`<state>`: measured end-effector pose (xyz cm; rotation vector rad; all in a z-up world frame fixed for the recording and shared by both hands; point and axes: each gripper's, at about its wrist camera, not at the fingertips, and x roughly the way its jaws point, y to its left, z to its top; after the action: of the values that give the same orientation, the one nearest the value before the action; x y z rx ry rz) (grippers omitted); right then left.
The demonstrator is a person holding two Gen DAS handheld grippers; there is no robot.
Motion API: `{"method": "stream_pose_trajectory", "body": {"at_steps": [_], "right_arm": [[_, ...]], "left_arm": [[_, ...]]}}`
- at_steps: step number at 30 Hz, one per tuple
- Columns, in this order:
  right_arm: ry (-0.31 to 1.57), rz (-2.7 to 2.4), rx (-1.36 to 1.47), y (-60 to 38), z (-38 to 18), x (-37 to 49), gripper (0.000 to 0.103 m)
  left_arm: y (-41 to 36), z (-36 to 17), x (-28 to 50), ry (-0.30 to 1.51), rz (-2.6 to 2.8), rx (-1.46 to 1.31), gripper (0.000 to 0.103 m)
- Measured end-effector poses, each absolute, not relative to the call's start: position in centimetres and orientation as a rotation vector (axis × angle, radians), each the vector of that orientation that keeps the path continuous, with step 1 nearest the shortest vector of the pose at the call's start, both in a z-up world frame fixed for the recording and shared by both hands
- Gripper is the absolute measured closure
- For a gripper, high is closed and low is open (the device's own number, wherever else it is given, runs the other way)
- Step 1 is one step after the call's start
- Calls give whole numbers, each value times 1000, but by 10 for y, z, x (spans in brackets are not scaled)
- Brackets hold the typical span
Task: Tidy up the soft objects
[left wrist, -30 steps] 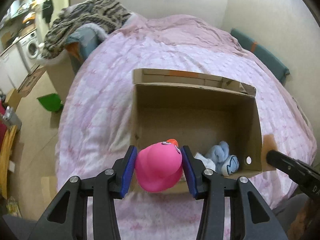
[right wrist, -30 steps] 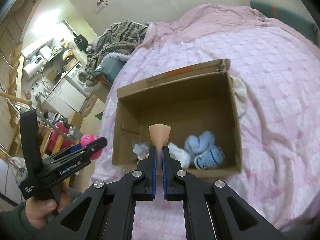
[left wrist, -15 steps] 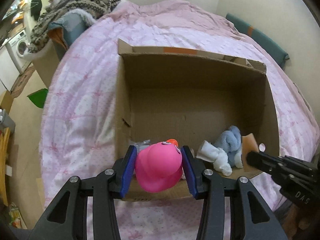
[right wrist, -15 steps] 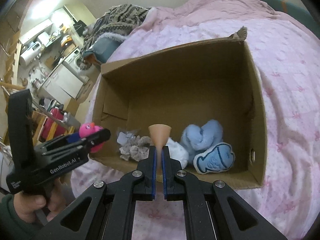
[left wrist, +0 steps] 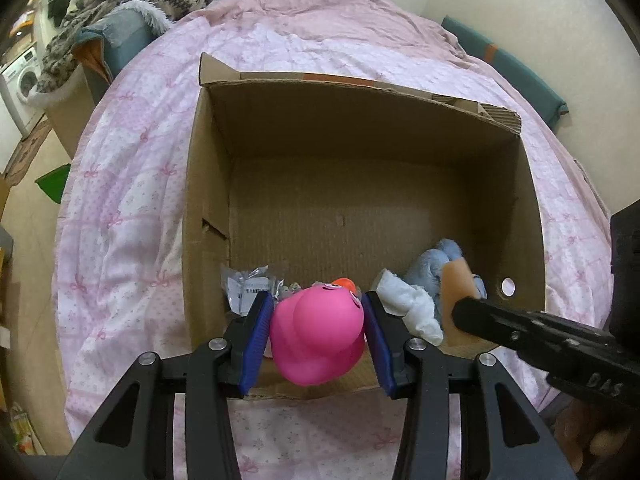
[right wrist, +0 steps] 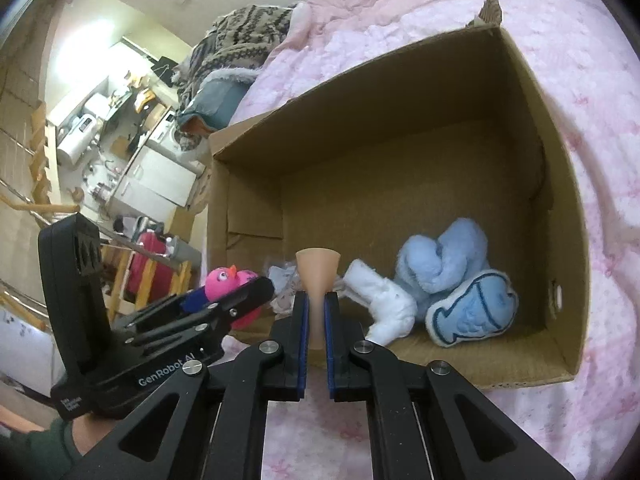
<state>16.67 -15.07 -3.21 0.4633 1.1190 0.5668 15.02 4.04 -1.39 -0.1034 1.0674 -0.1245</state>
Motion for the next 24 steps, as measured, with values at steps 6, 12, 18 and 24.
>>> {"method": "stream_pose_trajectory", "body": {"at_steps": [6, 12, 18, 24], "right_arm": [[1147, 559, 490, -149, -38, 171, 89], [1154, 557, 536, -155, -39, 170, 83], [1147, 557, 569, -160, -38, 169, 70], [1097, 518, 606, -171, -29, 168, 34]], "left_arm": [[37, -15, 149, 1079, -157, -121, 61], [31, -13, 146, 1073, -174, -88, 53], [33, -7, 145, 1053, -164, -82, 38], [45, -2, 145, 1052, -91, -90, 38]]}}
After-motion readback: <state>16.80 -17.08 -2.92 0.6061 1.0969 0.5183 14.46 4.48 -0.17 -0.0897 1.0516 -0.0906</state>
